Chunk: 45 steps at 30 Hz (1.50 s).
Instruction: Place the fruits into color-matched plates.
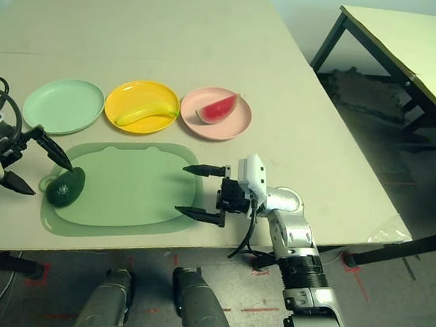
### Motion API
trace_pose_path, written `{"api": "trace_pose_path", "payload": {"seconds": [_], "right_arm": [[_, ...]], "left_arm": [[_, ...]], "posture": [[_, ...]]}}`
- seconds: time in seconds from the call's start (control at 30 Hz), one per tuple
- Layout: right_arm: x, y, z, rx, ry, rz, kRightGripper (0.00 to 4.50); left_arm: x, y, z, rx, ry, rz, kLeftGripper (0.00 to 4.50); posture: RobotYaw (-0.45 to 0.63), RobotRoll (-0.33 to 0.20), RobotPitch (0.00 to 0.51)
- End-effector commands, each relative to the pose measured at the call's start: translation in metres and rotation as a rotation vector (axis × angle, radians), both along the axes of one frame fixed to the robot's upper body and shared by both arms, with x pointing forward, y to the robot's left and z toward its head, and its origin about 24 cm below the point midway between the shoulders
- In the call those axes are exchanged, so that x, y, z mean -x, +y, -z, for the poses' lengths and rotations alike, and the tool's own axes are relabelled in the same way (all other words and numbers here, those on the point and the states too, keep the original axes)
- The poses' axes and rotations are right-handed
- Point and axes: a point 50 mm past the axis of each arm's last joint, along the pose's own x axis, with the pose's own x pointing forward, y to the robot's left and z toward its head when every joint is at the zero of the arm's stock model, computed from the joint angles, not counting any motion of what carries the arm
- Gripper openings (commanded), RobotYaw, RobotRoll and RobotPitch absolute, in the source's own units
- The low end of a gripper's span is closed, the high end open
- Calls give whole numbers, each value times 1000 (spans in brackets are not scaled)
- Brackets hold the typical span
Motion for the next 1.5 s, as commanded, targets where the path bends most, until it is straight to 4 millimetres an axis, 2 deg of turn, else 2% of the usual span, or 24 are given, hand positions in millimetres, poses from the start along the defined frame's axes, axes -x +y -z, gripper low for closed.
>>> {"api": "trace_pose_path", "payload": {"seconds": [0.03,0.47,0.97,1.5], "right_arm": [[5,1,3,34,-15,-28,4480],[10,-2,2,22,-3,6,4480],[13,-4,6,34,10,12,4480],[14,-3,0,19,8,25,4480]], "left_arm": [[0,1,4,-25,3,23,4500],[-1,-4,19,-19,27,50,4500],[-5,-9,22,31,43,18,4500],[-5,-11,27,24,58,19,4500]], "posture": [[-106,0,167],[-118,0,170],[-120,0,169],[-132,0,169]]}}
